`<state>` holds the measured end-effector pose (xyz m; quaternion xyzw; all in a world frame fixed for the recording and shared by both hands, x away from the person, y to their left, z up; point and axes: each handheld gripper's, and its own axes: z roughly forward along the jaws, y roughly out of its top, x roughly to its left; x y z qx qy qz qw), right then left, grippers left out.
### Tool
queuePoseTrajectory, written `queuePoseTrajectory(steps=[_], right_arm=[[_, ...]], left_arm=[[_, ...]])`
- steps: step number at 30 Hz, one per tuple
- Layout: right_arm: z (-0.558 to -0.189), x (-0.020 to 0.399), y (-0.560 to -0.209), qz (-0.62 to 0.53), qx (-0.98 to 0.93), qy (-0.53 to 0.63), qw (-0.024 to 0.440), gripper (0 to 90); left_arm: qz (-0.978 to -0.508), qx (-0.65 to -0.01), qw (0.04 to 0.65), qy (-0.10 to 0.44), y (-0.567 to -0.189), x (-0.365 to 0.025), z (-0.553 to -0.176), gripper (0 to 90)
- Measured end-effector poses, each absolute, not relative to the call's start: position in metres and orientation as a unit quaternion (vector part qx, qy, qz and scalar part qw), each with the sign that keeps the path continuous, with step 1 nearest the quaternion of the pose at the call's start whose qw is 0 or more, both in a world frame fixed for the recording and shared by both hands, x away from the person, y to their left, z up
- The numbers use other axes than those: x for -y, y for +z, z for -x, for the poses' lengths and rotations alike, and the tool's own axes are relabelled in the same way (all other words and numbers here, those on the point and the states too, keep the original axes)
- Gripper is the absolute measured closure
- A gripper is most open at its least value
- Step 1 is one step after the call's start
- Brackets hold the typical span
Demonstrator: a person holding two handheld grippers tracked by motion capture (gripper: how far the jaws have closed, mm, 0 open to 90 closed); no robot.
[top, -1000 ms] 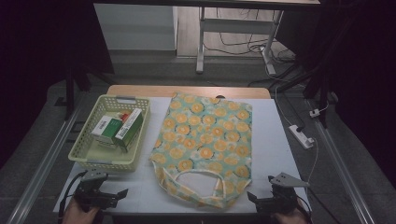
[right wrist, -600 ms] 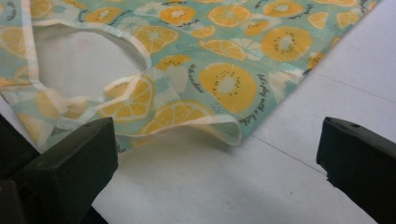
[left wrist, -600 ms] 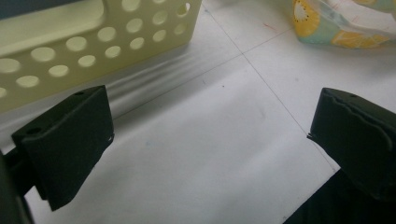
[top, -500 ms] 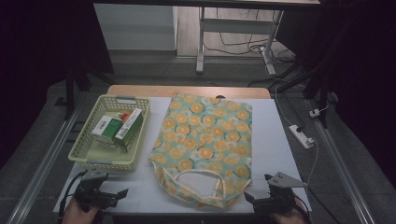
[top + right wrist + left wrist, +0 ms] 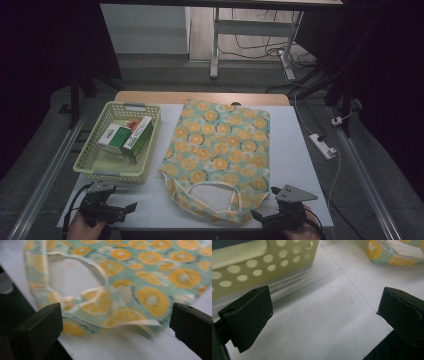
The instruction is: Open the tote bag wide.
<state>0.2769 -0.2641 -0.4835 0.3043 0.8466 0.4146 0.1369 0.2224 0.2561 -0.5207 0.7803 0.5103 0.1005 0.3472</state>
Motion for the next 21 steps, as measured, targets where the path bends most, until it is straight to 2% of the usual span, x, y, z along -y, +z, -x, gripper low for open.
queuePoseTrajectory(steps=[21], right_arm=[[-0.272,0.197,-0.491,-0.226,-0.892,0.385,0.065,0.0]], left_arm=[[-0.780,-0.510,0.349,0.099,-0.521,-0.256,-0.223,0.0]])
